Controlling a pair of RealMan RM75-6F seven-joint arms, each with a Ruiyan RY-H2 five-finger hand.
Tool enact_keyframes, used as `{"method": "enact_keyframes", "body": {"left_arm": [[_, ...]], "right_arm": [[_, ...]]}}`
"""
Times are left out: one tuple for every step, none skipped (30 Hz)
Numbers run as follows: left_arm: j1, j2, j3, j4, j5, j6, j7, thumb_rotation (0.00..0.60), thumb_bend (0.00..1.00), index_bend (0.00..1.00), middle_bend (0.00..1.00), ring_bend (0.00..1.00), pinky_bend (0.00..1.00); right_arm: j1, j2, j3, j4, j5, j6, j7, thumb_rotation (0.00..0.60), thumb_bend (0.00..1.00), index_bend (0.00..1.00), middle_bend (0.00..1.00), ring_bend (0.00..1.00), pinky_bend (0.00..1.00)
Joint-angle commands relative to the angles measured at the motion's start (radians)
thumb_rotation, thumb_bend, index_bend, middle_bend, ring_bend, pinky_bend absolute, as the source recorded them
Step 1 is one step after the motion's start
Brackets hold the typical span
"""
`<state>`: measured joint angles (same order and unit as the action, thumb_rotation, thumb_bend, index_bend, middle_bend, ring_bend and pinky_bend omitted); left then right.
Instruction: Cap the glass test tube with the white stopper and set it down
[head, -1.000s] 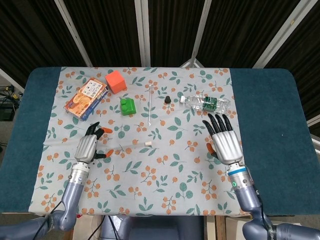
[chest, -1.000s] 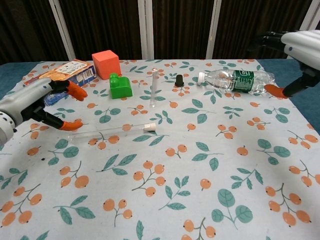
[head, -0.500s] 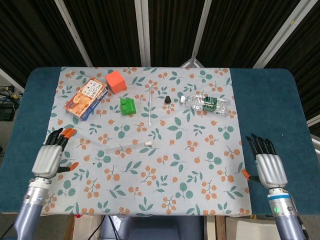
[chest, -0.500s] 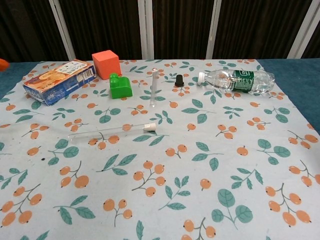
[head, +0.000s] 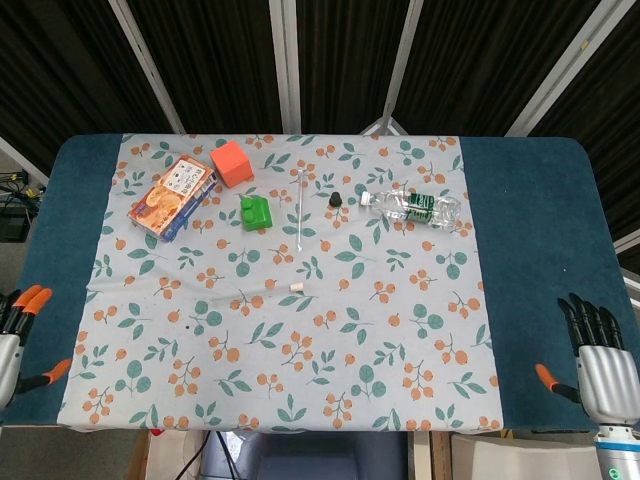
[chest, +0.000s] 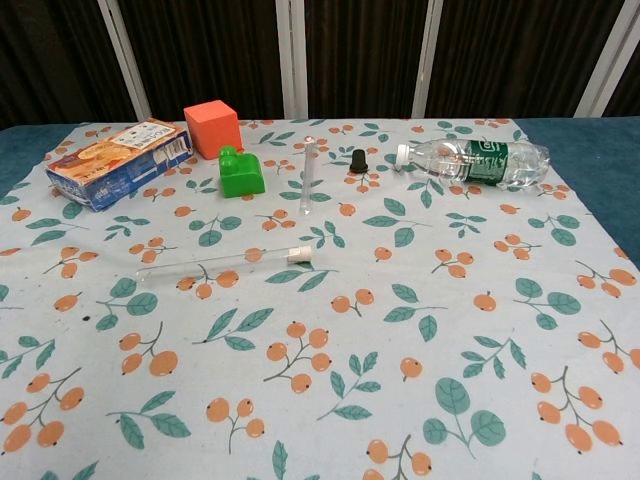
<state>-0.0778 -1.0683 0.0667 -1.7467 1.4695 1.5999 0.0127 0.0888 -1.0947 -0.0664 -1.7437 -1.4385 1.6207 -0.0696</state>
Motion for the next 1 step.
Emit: {"method": "enact_keyframes", "body": {"left_arm": [[0.014,0.02,-0.009,0.031,0.005,0.015,-0.04,0.6,0.16,0.07,0.05,0.0,0.0]], "right_arm": [[-0.015,-0.001,0.01,0.029,-0.006,-0.002,0.019,0.6,0.25,0.0,0.0,0.0,0.0]]}}
